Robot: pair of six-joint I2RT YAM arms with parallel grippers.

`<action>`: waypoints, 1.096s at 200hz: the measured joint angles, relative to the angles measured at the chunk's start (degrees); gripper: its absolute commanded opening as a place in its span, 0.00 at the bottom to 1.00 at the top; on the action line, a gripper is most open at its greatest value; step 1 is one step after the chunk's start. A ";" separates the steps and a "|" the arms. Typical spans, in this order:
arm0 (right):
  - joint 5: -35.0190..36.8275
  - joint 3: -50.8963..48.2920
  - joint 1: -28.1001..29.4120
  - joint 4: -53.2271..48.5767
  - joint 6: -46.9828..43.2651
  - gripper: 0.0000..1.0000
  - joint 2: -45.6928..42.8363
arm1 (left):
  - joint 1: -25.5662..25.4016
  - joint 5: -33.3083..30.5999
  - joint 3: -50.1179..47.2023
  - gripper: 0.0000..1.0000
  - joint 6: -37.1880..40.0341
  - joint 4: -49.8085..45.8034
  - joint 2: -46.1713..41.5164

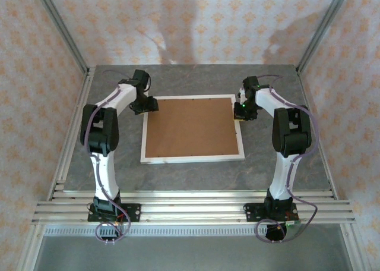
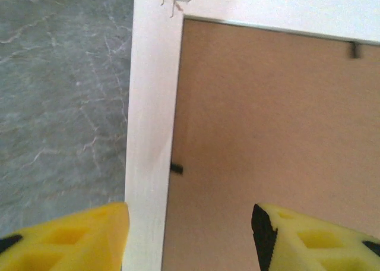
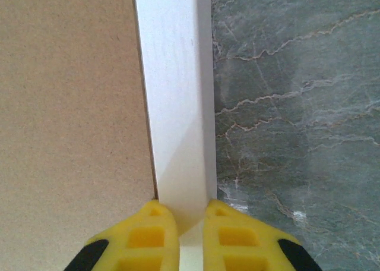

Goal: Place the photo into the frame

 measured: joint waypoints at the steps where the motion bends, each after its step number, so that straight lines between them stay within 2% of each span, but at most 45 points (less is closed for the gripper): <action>1: 0.00 0.00 0.00 0.00 0.02 0.11 0.00 | 0.02 0.02 -0.11 0.61 0.00 0.02 -0.24; 54: 0.26 0.00 0.04 0.00 0.00 0.11 0.00 | 2.08 0.48 -14.01 0.63 -1.38 2.54 -22.80; 89: 0.37 0.00 0.04 0.00 0.02 0.11 0.00 | 3.67 0.48 -27.10 0.64 -2.84 4.17 -31.45; 164: 0.39 0.00 0.07 0.00 0.04 0.11 -0.02 | 3.65 2.95 -45.62 0.63 -4.96 4.00 -39.36; 219: 0.39 0.00 0.04 0.02 0.04 0.11 -0.02 | 3.65 4.09 -47.78 0.63 -6.05 5.31 -39.26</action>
